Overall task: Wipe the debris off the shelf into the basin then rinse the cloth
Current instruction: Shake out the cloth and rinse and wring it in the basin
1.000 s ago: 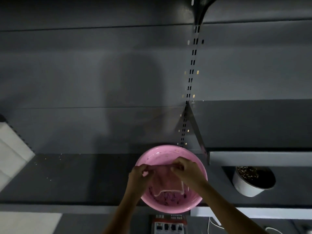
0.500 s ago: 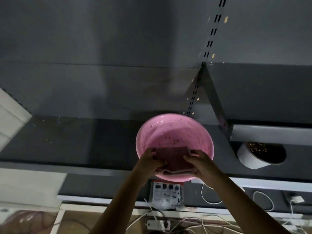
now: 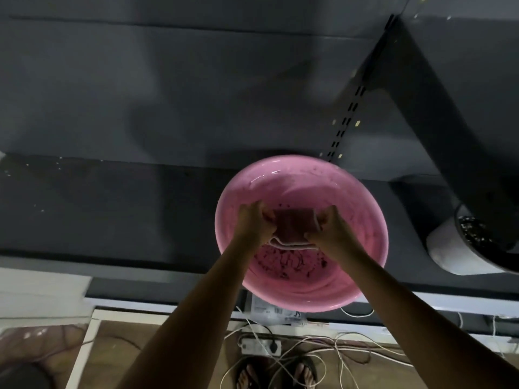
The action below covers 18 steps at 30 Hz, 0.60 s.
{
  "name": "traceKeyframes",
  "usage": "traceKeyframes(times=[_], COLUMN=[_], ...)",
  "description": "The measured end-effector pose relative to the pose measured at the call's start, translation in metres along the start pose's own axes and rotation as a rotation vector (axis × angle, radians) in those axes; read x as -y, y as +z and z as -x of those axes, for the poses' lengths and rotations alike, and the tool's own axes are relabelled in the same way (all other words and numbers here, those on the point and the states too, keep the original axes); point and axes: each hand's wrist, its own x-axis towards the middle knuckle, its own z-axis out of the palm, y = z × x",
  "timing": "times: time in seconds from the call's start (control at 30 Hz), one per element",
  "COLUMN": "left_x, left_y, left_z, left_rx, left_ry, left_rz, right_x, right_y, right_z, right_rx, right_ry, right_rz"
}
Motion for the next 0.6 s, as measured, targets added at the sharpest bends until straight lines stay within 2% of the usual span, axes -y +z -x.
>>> traceKeyframes(times=[0.13, 0.23, 0.37, 0.5, 0.6], left_x=[0.006, 0.006, 0.014, 0.019, 0.017], left_y=[0.013, 0.016, 0.019, 0.024, 0.03], left_z=[-0.009, -0.016, -0.022, -0.018, -0.01], left_rx=[0.032, -0.009, 0.027, 0.159, 0.157], left_ry=[-0.034, 0.024, 0.088, 0.074, 0.135], left_rz=[-0.12, -0.139, -0.247, -0.531, -0.707], right_x=[-0.005, -0.003, -0.001, -0.007, -0.008], right_y=[0.001, 0.002, 0.011, 0.024, 0.031], right_z=[-0.008, -0.015, -0.024, -0.027, -0.025], right_rx=[-0.003, 0.012, 0.044, 0.106, 0.181], right_ry=[-0.072, -0.153, -0.213, -0.212, -0.167], right_rz=[0.133, 0.192, 0.238, 0.308, 0.34])
